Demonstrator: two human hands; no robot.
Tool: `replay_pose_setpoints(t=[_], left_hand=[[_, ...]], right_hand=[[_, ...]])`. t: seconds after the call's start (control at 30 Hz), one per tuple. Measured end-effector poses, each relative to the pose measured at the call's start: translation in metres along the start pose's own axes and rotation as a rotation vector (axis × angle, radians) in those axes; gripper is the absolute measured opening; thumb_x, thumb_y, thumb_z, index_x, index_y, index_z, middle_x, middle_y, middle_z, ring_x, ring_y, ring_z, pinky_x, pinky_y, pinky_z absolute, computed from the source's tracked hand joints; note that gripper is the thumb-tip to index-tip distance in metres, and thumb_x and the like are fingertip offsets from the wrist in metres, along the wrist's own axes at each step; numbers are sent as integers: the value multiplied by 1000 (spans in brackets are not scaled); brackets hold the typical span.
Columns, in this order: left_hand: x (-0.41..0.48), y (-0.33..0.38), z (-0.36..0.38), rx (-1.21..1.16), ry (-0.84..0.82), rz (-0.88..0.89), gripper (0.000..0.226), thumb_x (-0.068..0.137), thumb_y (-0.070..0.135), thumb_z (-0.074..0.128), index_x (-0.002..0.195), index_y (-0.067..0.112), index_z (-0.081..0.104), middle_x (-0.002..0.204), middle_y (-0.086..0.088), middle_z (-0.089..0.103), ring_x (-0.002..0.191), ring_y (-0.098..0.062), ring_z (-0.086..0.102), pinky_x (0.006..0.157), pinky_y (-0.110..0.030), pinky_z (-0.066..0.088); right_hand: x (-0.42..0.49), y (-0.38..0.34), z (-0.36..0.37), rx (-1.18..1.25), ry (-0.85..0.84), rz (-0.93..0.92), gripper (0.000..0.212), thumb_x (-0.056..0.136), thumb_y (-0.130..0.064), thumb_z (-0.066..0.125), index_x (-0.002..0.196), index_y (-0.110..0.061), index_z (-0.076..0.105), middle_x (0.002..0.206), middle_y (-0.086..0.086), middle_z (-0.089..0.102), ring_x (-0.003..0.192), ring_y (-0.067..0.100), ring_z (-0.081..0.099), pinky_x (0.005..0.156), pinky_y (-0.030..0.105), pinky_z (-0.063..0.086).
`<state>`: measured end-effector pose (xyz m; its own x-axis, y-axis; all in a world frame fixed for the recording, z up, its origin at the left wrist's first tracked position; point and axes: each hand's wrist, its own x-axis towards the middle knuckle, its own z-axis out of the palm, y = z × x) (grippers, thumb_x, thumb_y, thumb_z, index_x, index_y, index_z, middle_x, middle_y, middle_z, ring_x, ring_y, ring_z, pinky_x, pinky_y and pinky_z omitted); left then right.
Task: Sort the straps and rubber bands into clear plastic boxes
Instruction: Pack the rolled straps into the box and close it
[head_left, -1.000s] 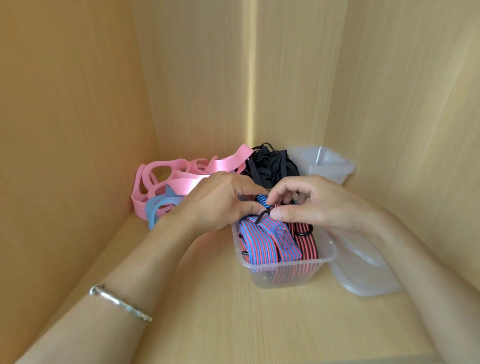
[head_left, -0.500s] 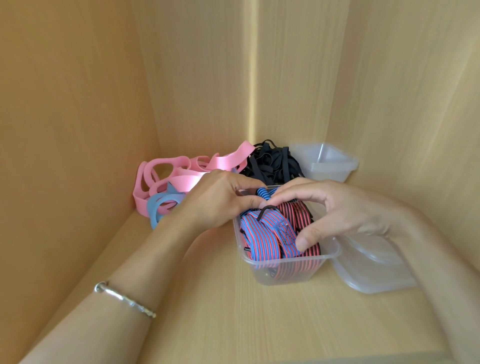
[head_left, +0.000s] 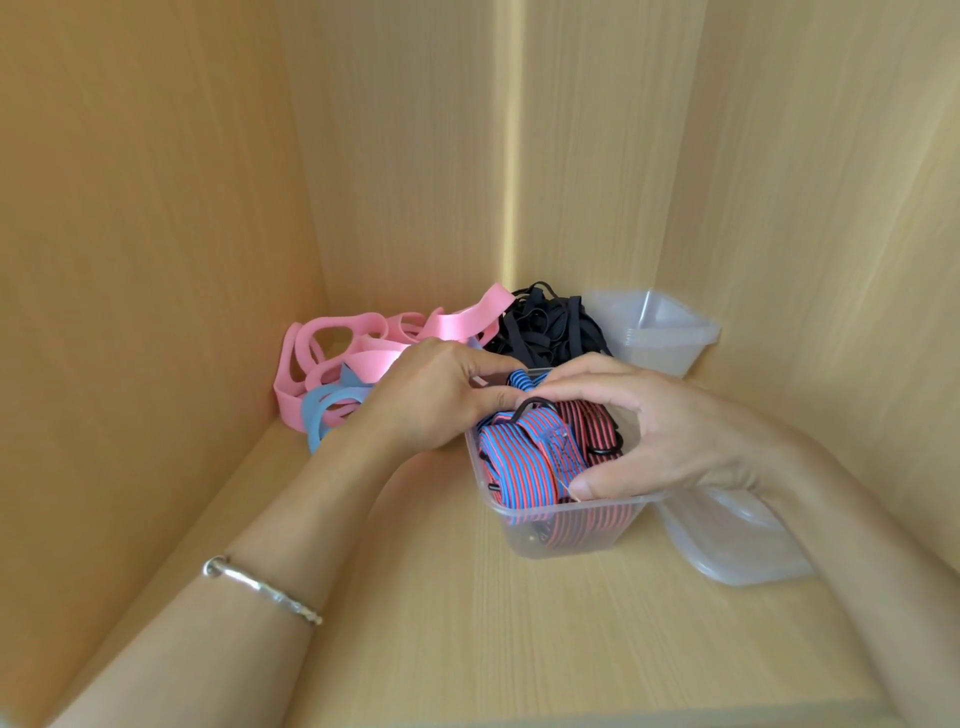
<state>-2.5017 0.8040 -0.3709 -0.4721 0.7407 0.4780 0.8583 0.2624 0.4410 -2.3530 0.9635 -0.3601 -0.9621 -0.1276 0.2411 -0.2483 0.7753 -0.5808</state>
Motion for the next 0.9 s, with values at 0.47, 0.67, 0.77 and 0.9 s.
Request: replay_pose_setpoints(t=[0.47, 0.67, 0.77, 0.9], left_hand=[[-1, 4, -2, 56, 28, -1, 20, 81, 40, 73, 94, 25, 76, 63, 3, 67, 60, 4, 53, 57, -12, 32], [3, 7, 2, 75, 49, -38, 24, 75, 46, 73, 92, 29, 76, 65, 10, 65, 62, -1, 55, 63, -27, 43], [4, 9, 2, 59, 51, -85, 26, 73, 47, 75, 93, 30, 75, 84, 9, 72, 75, -10, 62, 71, -34, 49], [5, 8, 4, 20, 44, -79, 17, 72, 41, 79, 82, 29, 72, 67, 16, 63, 56, 3, 49, 63, -30, 42]], right_hand=[[7, -2, -8, -143, -88, 31, 56, 53, -65, 71, 104, -51, 53, 112, -28, 47, 116, 2, 49, 106, 37, 38], [11, -8, -7, -139, -140, 88, 54, 50, -55, 79, 97, -49, 52, 103, -31, 40, 102, -4, 47, 95, 30, 42], [13, -9, -7, -142, -132, 99, 50, 60, -42, 87, 98, -48, 55, 106, -30, 38, 103, -4, 46, 95, 26, 40], [11, -6, -5, -112, -113, 85, 45, 61, -42, 87, 96, -50, 59, 105, -34, 37, 102, -9, 44, 90, 21, 38]])
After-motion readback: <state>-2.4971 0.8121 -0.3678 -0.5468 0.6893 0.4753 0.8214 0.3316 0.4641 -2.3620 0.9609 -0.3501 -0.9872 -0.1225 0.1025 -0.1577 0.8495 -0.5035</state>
